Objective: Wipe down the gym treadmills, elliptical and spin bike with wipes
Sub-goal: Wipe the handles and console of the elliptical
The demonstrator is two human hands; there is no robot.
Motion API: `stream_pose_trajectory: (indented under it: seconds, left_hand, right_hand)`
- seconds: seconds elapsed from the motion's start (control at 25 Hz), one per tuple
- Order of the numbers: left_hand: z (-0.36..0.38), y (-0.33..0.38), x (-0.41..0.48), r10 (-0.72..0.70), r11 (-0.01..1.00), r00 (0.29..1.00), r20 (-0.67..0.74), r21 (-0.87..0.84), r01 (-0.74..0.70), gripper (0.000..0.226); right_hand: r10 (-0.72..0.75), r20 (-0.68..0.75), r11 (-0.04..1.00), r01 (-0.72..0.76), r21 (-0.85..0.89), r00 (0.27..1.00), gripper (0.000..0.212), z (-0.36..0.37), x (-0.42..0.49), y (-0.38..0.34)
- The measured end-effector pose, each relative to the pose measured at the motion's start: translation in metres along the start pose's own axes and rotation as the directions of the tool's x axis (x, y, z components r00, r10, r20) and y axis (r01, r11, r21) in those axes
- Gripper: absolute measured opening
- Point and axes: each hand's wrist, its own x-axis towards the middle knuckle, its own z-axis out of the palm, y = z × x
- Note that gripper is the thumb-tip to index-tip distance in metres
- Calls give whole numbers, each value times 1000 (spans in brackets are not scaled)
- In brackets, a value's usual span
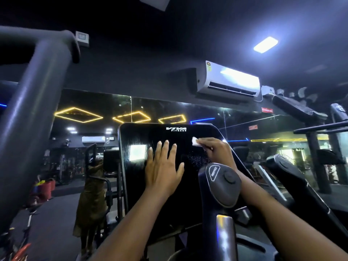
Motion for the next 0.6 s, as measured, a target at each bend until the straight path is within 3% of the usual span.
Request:
stream_pose_trajectory:
  seconds: [0.08, 0.28, 0.36, 0.48, 0.52, 0.6]
  left_hand:
    - [4, -4, 18, 51, 998, 999, 18, 30, -51, 62]
    - [25, -12, 12, 77, 989, 993, 85, 121, -87, 65]
    - [28, -14, 11, 81, 989, 994, 79, 119, -90, 65]
    - [27, -14, 11, 78, 989, 994, 80, 121, -87, 65]
    - [27, -14, 12, 79, 988, 993, 84, 125, -89, 65]
    - [27, -13, 12, 79, 987, 992, 100, 131, -92, 65]
  right_hand:
    - [21, -34, 997, -23, -70, 999, 22, 19, 27, 9]
    - [-26, 176, 989, 51, -142, 984, 46, 53, 46, 17]
    - [-85, 190, 986, 109, -123, 978, 52, 54, 46, 18]
    - [-165, 238, 982, 182, -50, 957, 42, 50, 8, 45]
    - [-145, 301, 986, 163, -34, 942, 36, 47, -10, 64]
    - [120, 480, 991, -73, -116, 869, 36, 41, -53, 106]
